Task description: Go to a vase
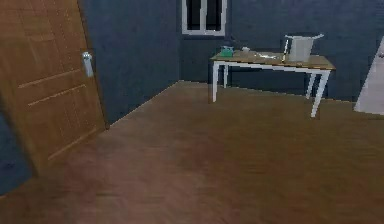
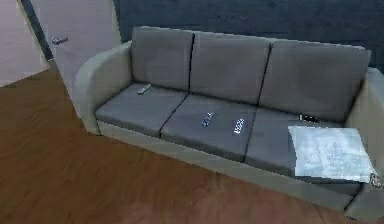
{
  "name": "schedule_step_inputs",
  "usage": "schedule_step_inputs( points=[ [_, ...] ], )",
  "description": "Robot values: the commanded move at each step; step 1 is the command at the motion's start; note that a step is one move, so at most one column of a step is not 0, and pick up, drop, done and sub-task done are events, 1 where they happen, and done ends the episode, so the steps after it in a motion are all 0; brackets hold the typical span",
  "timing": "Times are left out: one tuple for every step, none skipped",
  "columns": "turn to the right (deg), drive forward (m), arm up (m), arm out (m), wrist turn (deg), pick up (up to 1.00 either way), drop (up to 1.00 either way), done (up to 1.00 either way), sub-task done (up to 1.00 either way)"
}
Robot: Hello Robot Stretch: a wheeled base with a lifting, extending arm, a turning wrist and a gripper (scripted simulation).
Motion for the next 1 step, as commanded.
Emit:
schedule_step_inputs(
  points=[
    [0.0, 1.0, 0.0, 0.0, 0.0, 0.0, 0.0, 0.0, 0.0]
  ],
)
